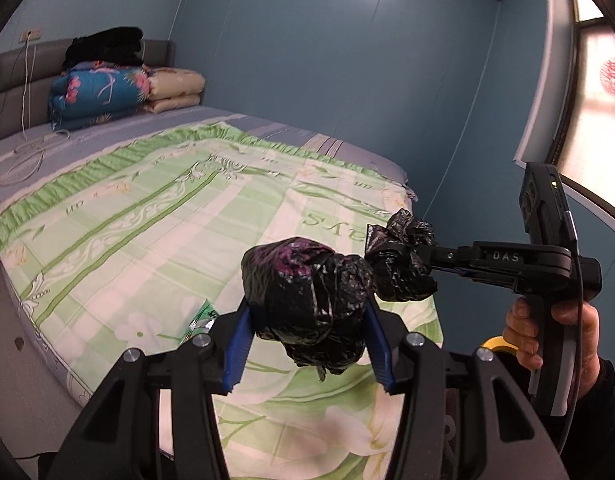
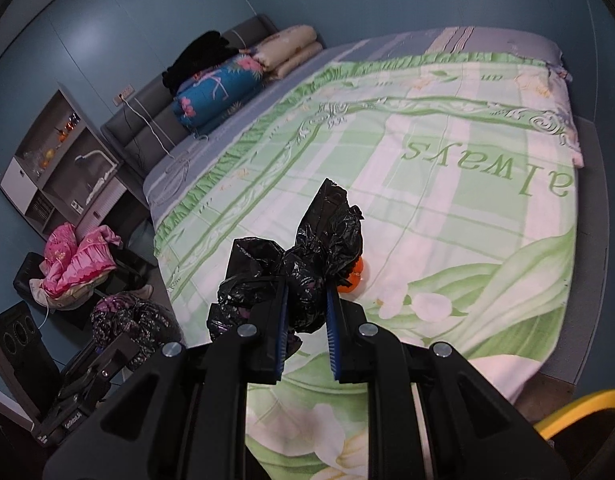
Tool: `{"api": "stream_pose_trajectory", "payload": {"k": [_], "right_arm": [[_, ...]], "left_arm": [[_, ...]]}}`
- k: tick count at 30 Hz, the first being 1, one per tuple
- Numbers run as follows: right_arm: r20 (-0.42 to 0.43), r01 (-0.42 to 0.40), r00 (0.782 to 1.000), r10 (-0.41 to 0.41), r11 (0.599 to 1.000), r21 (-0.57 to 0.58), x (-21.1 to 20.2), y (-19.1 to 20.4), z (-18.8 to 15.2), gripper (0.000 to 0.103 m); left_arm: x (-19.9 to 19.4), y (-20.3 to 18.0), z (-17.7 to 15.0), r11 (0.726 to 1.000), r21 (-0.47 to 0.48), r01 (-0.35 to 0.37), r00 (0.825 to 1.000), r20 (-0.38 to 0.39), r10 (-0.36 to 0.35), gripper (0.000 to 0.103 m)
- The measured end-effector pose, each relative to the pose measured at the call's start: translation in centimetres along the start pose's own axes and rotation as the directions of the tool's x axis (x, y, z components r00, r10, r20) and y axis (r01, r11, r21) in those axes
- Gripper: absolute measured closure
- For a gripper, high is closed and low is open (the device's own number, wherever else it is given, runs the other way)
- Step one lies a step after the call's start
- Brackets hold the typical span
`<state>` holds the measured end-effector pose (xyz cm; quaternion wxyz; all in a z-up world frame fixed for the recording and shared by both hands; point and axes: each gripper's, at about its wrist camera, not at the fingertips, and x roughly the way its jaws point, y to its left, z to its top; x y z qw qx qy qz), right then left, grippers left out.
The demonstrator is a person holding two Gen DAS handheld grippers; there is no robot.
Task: Collect trash
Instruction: 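Carry both black bags over the yellow bin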
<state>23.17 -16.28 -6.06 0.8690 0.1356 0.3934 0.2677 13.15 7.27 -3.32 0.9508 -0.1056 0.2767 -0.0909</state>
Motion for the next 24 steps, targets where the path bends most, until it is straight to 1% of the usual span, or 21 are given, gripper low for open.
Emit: {"api": "stream_pose_trajectory", "payload": {"k": [8, 11, 18, 24], "right_arm": [[0.109, 0.010, 0.994, -0.011, 1.000, 0.009, -6.7, -1.3, -1.8, 0.087], [0.136, 0.005, 0.991, -0.007, 1.000, 0.020, -8.5, -1.7, -2.5, 0.087], [0.196, 0.010, 0.980, -0.020, 0.999, 0.050, -12.3, -2.8, -4.0, 0.087], [0.257, 0.025, 0.965, -0.042, 0.997, 0.069, -15.1, -3.6, -5.1, 0.087]], "left_arm": [[-2.4, -4.1, 0.4, 0.996, 0.058, 0.063, 0.997, 0.029, -0.065, 0.056], [-3.2, -5.6, 0.5, 0.993, 0.076, 0.088, 0.995, 0.036, -0.090, 0.056], [-4.3, -8.3, 0.8, 0.986, 0.118, 0.120, 0.990, 0.054, -0.127, 0.056], [-4.8, -10.1, 1.2, 0.978, 0.148, 0.144, 0.986, 0.064, -0.155, 0.056]]}}
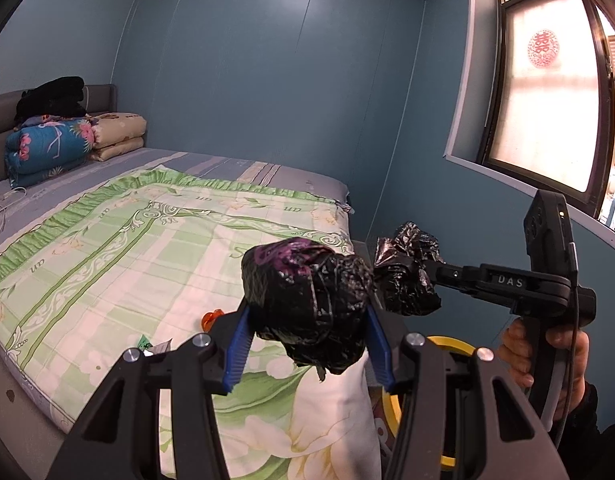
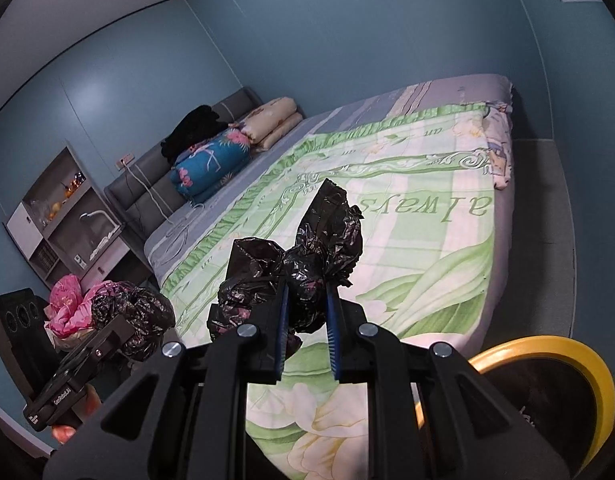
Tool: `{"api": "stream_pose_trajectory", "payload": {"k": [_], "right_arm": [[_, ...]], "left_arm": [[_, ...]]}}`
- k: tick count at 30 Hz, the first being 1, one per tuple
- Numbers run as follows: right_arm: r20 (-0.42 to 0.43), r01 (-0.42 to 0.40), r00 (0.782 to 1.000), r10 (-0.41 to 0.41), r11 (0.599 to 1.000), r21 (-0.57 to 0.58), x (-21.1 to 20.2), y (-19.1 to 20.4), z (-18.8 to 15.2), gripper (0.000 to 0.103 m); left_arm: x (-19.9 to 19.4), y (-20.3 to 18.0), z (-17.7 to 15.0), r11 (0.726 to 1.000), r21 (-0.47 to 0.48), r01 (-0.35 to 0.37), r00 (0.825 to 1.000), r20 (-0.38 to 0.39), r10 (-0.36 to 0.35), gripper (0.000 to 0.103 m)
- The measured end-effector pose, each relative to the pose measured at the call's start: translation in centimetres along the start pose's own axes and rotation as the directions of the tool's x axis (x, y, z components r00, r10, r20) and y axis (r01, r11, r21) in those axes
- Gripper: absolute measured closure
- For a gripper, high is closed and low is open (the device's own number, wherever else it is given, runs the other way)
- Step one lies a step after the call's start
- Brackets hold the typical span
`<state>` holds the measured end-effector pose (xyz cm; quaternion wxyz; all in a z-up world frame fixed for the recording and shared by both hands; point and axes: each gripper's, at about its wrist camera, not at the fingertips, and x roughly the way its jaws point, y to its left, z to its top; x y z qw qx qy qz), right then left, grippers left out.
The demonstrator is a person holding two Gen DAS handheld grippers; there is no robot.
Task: Collect trash
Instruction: 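Carry both black bags over the yellow bin, then open both tools to drop the black bags into the yellow bin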
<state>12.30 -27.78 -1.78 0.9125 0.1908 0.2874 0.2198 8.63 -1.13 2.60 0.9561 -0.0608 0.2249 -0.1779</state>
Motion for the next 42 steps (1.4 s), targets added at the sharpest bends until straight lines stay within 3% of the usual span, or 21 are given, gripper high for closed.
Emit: {"api": "stream_pose_trajectory", "payload": {"k": [11, 21, 26, 32, 42], "right_arm": [[0.085, 0.091, 0.992, -0.092, 0.996, 0.019, -5.0, -1.8, -1.3, 0.087], [0.134, 0.232, 0.962, -0.237, 0.971, 0.050, -8.2, -5.1, -2.6, 0.087], [0.134, 0.298, 0.943, -0.305, 0.952, 0.070, -9.4, -6.7, -3.3, 0.087], [0.102, 0.409, 0.905, -0.412, 0.911, 0.049, -10.1, -8.5, -4.6, 0.087], [0.052, 0.417, 0.906, -0.420, 0.907, 0.051, -9.8, -11.4, -5.9, 0.087]], "left_arm": [[0.7, -3.3, 0.3, 0.998, 0.048, 0.043, 0.999, -0.010, -0.043, 0.056], [2.9, -7.1, 0.1, 0.990, 0.113, 0.085, 0.995, -0.054, -0.079, 0.056], [4.2, -9.2, -0.3, 0.982, 0.153, 0.108, 0.992, -0.085, -0.096, 0.056], [6.3, -11.9, -1.0, 0.971, 0.184, 0.150, 0.983, -0.135, -0.126, 0.056], [9.6, -15.6, -2.9, 0.957, 0.215, 0.195, 0.965, -0.217, -0.148, 0.055]]}}
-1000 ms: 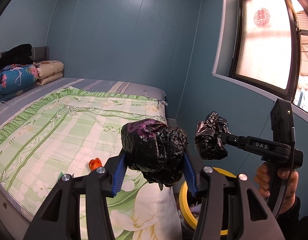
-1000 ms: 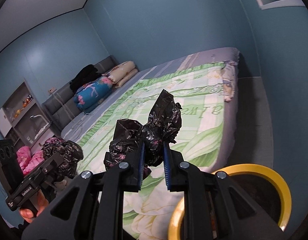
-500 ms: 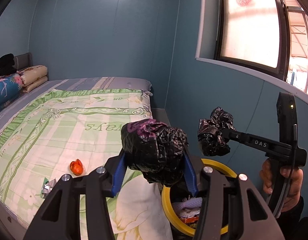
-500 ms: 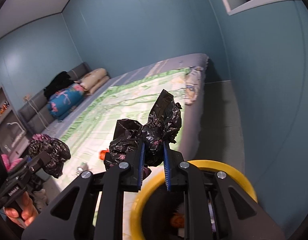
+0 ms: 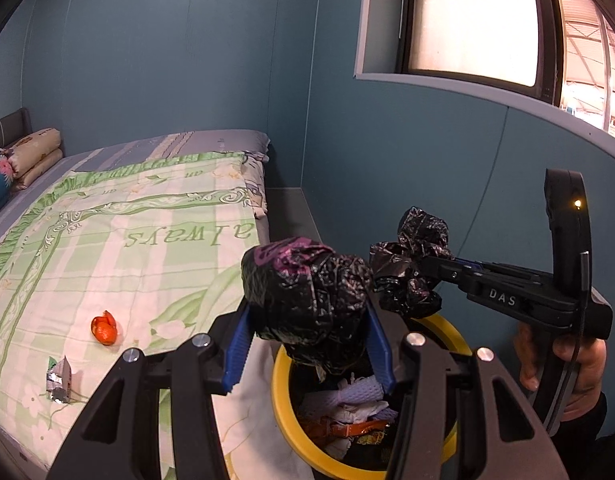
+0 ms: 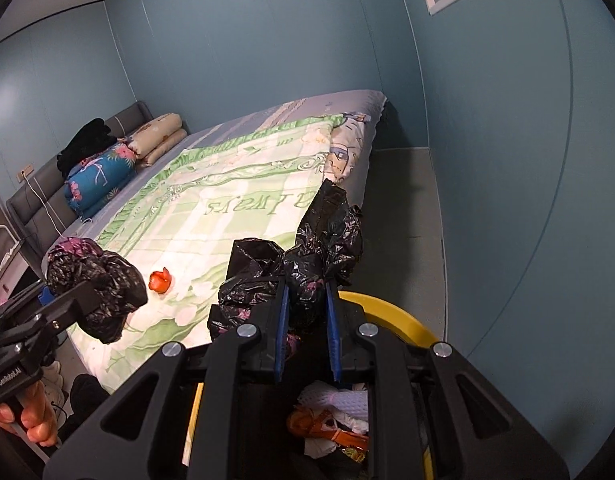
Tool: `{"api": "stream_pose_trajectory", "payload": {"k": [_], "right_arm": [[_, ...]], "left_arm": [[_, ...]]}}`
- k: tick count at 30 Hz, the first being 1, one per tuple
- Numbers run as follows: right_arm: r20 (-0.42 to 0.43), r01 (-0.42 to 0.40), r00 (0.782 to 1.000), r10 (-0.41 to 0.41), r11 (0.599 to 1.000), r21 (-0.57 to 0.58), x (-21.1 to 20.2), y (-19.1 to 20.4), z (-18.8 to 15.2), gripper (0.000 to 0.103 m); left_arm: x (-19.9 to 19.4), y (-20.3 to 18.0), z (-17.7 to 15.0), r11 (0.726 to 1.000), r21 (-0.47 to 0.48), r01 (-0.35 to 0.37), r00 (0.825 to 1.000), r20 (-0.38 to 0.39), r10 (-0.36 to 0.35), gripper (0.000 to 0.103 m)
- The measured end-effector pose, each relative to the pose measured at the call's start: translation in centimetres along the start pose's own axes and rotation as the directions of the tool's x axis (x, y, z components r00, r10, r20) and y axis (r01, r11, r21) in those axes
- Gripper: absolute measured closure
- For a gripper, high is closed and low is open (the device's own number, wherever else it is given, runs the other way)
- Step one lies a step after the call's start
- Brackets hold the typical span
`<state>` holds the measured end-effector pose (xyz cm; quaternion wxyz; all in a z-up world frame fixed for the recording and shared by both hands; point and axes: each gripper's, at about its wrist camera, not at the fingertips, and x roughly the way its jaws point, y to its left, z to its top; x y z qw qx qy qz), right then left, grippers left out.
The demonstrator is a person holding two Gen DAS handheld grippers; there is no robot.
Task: Collect trash
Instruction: 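Open both tools to drop the black bags into the yellow bin, then move both open tools back over the foil wrapper and orange peel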
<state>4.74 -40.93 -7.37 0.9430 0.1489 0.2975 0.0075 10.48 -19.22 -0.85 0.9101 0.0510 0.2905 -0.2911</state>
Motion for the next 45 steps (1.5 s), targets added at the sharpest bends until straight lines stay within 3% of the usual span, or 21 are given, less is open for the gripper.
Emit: {"api": "stream_pose_trajectory", "payload": {"k": [10, 24, 30, 35, 37, 41, 45], "right_arm": [[-0.059, 0.044, 0.997, -0.045, 0.999, -0.017, 2.1, -0.1, -0.7, 0.087], [-0.093, 0.039, 0.995, -0.039, 0.999, -0.008, 3.4, -0.5, -0.9, 0.086], [-0.088, 0.040, 0.995, -0.040, 0.999, -0.001, 3.4, -0.9, -1.0, 0.083], [-0.090, 0.034, 0.995, -0.031, 0.999, 0.028, 3.5, -1.5, -1.1, 0.067], [-0.087, 0.034, 0.996, -0.030, 0.999, 0.042, 3.3, -1.8, -1.1, 0.065], [-0.073, 0.023, 0.997, -0.018, 0.998, 0.063, 3.0, -2.0, -1.1, 0.059], [-0.055, -0.012, 0.998, 0.016, 0.997, 0.077, 2.6, -1.9, -0.9, 0.052]], "left_arm": [[4.0, -0.7, -1.2, 1.000, -0.021, 0.022, 0.993, -0.117, -0.025, 0.055], [8.5, 0.0, -4.2, 0.987, -0.129, 0.100, 0.951, -0.279, -0.133, 0.055], [8.9, 0.6, -4.9, 0.979, -0.167, 0.119, 0.941, -0.296, -0.165, 0.054], [8.9, 0.6, -5.2, 0.975, -0.184, 0.121, 0.938, -0.300, -0.173, 0.044], [8.6, 0.8, -5.3, 0.974, -0.193, 0.116, 0.940, -0.295, -0.171, 0.036], [7.5, 1.5, -5.1, 0.974, -0.202, 0.100, 0.951, -0.269, -0.153, 0.024], [6.3, 2.4, -4.6, 0.976, -0.206, 0.072, 0.965, -0.232, -0.121, 0.019]]}}
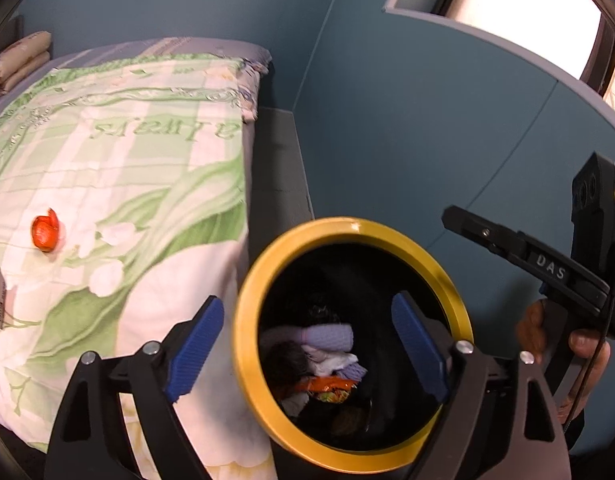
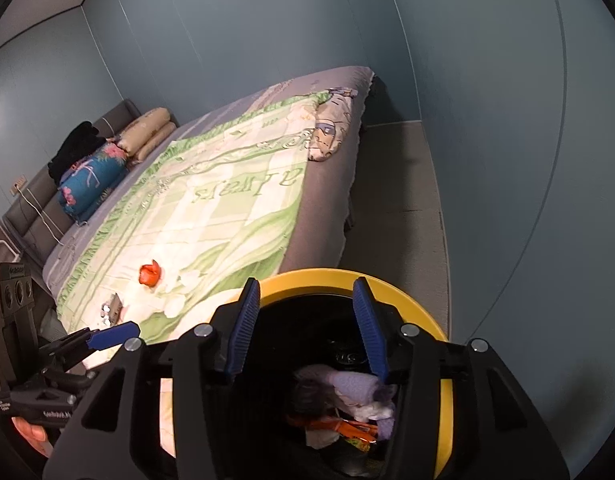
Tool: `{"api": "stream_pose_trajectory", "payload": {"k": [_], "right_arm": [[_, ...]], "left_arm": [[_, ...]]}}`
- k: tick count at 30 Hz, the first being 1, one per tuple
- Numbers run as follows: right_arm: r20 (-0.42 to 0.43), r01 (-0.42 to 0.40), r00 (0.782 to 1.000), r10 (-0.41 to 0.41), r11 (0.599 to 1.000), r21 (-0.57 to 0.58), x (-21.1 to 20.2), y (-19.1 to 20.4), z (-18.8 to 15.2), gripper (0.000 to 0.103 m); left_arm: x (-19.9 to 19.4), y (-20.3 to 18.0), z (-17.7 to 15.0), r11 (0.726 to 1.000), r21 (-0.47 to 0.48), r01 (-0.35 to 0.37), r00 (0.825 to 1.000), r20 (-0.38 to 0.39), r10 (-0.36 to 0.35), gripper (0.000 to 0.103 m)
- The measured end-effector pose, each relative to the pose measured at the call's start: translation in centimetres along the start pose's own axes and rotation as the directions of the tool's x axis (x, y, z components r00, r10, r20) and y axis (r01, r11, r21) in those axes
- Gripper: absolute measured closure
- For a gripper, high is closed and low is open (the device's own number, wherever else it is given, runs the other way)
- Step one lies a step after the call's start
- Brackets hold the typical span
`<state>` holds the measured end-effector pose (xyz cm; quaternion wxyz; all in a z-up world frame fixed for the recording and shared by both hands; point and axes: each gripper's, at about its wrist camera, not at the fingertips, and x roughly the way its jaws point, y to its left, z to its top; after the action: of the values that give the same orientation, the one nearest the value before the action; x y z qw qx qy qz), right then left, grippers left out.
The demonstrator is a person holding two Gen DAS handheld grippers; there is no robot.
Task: Collect trash
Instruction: 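Move both open tools back over the foil wrapper and orange peel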
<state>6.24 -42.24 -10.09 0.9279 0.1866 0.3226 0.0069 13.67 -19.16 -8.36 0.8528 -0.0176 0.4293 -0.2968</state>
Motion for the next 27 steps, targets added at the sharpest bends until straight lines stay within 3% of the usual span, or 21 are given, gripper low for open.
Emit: {"api": "stream_pose_trajectory", "payload": {"k": [12, 18, 23, 27], "right_arm": [[0.024, -0.132, 0.991, 0.133, 0.990, -0.042, -0.7, 3.5, 1.2, 0.045], [-0.020, -0.185, 0.983, 0.184, 0.978, -0.100, 0.8, 7.2, 1.8, 0.045], [-0.065, -0.293, 0.956, 0.287, 0.951, -0.097, 2.9, 10.3, 2.6, 0.042], [-0.094, -0.324, 0.944, 0.315, 0.939, -0.114, 4.6, 13.1, 2.8, 0.036]], "left_arm": [[-4.6, 5.3, 1.0, 0.986, -0.061, -0.157, 0.980, 0.113, 0.163, 0.015], [-7.5, 8.8, 1.0, 0.965, -0.105, -0.239, 0.952, 0.171, 0.255, 0.012], [-9.5, 12.6, 0.9, 0.936, -0.161, -0.313, 0.920, 0.193, 0.341, 0.009], [-10.5, 15.8, 0.3, 0.911, -0.212, -0.355, 0.900, 0.185, 0.394, 0.008]]}}
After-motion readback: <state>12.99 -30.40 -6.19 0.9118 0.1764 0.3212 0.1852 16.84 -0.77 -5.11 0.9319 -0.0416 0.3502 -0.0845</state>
